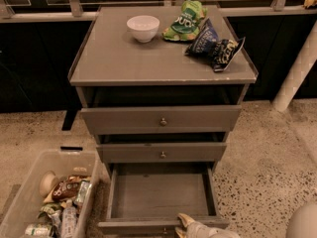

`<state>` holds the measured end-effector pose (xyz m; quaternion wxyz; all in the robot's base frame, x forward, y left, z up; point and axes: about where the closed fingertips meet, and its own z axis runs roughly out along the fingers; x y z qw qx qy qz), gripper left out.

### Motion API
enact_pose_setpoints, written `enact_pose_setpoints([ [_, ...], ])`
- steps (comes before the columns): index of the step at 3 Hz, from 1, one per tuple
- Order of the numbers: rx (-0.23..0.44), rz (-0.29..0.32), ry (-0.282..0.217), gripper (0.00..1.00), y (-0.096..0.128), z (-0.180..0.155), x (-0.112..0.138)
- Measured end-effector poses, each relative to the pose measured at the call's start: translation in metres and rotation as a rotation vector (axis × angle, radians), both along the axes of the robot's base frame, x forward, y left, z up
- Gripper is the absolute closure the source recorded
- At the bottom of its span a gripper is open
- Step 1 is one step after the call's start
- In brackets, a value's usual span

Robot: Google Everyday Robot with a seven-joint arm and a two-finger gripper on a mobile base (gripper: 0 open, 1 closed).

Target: Open bottom drawer

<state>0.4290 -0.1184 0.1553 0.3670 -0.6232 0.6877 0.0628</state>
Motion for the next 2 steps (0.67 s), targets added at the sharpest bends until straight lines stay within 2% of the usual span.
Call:
enact_pose_setpoints([
  [2, 0.0, 0.0, 0.0, 0.35, 0.0, 0.0, 0.0],
])
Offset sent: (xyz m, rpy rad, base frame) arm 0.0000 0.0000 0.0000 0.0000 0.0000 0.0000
